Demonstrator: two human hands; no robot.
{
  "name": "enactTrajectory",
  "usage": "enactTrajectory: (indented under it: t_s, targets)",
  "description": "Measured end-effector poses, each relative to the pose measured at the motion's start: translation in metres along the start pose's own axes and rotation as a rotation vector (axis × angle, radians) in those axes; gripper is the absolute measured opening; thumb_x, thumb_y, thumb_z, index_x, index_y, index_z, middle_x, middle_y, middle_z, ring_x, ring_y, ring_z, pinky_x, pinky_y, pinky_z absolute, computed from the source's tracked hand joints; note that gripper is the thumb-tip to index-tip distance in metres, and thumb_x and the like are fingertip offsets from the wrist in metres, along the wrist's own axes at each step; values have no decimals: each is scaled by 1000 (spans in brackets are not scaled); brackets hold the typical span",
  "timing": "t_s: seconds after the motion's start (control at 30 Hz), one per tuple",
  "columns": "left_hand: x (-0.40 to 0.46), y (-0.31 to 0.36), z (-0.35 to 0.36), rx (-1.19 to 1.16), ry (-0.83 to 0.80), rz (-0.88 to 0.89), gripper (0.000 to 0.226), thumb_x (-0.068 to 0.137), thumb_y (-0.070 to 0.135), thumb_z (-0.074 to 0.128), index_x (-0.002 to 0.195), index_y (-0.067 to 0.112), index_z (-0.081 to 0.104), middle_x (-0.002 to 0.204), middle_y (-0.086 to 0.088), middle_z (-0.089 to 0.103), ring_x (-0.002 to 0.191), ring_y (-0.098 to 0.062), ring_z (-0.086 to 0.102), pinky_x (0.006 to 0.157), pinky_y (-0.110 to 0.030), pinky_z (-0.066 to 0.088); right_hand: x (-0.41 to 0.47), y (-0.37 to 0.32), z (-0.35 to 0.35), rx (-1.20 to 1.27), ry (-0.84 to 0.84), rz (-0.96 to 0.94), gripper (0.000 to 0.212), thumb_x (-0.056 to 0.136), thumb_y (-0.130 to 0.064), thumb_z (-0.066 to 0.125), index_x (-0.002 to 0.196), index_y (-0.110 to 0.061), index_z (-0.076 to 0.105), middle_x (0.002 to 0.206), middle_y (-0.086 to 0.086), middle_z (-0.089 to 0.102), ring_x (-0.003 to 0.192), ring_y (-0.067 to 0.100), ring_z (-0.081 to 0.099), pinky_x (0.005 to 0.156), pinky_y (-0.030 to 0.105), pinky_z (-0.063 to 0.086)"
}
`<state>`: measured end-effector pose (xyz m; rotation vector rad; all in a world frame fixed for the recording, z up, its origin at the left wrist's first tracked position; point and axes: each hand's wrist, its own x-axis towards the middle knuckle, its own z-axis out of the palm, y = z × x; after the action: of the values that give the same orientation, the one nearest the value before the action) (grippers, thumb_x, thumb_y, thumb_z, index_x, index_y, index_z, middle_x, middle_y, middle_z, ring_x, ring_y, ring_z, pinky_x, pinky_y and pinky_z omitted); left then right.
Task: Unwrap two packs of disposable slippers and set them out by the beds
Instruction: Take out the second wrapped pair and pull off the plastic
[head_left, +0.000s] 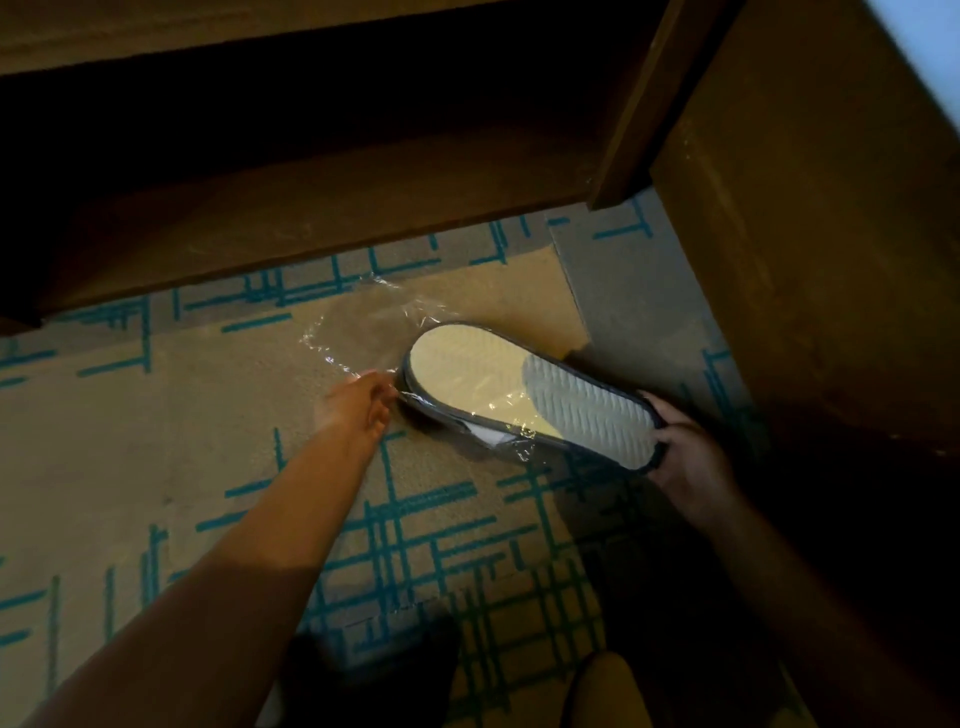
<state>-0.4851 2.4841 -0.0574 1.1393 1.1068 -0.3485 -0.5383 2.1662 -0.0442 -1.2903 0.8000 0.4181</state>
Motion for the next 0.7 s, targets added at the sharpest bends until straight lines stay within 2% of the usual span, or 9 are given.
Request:
enactTrajectory:
  t_s: [0.13, 0.17, 0.23, 0.3, 0.37, 0.47, 0.53, 0.6, 0.7]
  targets:
    - [-4, 7, -4, -337, -62, 94, 6, 87, 20, 56, 88, 15, 60, 100, 0, 70, 56, -1, 65, 58, -17, 54, 2, 11, -4, 133, 14, 24, 55, 85, 3, 30, 135, -16, 43, 135, 16, 45, 107, 29, 52, 68, 34, 44]
    - [-8, 6, -3, -301, -89, 97, 16, 87, 28, 56, 99, 17, 60, 120, 0, 65, 72, -3, 66, 74, -21, 54, 3, 13, -4, 143, 8, 37, 53, 85, 2, 31, 132, -19, 46, 137, 16, 44, 113, 32, 49, 69, 35, 45]
    - [-17, -5, 3, -117, -151, 21, 51, 84, 42, 56, 128, 17, 48, 131, -2, 55, 105, -14, 58, 96, -33, 43, 2, 18, -2, 108, -21, 43, 48, 84, 2, 36, 120, -26, 52, 141, 14, 41, 127, 37, 40, 73, 37, 46]
    - [-30, -18, 11, -51, -259, -64, 60, 84, 41, 57, 135, 17, 39, 130, -6, 55, 109, -21, 55, 96, -37, 41, -1, 20, 2, 65, -65, 32, 47, 80, -1, 42, 117, -28, 50, 142, 12, 40, 131, 37, 36, 77, 38, 46]
    - [-37, -26, 20, -123, -309, -101, 44, 86, 30, 57, 127, 19, 46, 128, -9, 57, 100, -21, 60, 90, -35, 46, -4, 19, 5, 48, -81, 41, 48, 80, 0, 39, 119, -26, 48, 137, 12, 42, 127, 36, 38, 76, 39, 47]
    - [-34, -25, 24, -179, -180, -27, 8, 89, 17, 54, 95, 21, 57, 125, -9, 59, 86, -14, 63, 80, -29, 49, -6, 16, 1, 60, -70, 67, 54, 82, 4, 29, 127, -21, 46, 133, 14, 43, 120, 37, 42, 67, 35, 45]
    - [-23, -19, 18, -218, -83, 41, 9, 89, 13, 53, 88, 21, 57, 125, -9, 60, 77, -7, 65, 69, -21, 52, -7, 15, -4, 95, -36, 71, 53, 81, 3, 29, 126, -19, 47, 124, 15, 49, 106, 33, 50, 63, 32, 44]
    - [-16, -11, 7, -244, -28, 86, 13, 89, 16, 54, 101, 17, 59, 126, -8, 60, 79, -5, 66, 63, -18, 53, -10, 13, -8, 161, -6, 70, 46, 77, 3, 32, 113, -19, 51, 105, 10, 55, 88, 24, 53, 56, 29, 50]
    - [-14, -7, -2, -138, -134, 28, 51, 86, 37, 55, 132, 15, 44, 123, -3, 55, 111, -15, 56, 85, -30, 48, -11, 14, -10, 178, -31, 59, 44, 80, 4, 26, 101, -22, 55, 97, 6, 56, 85, 22, 54, 44, 21, 53]
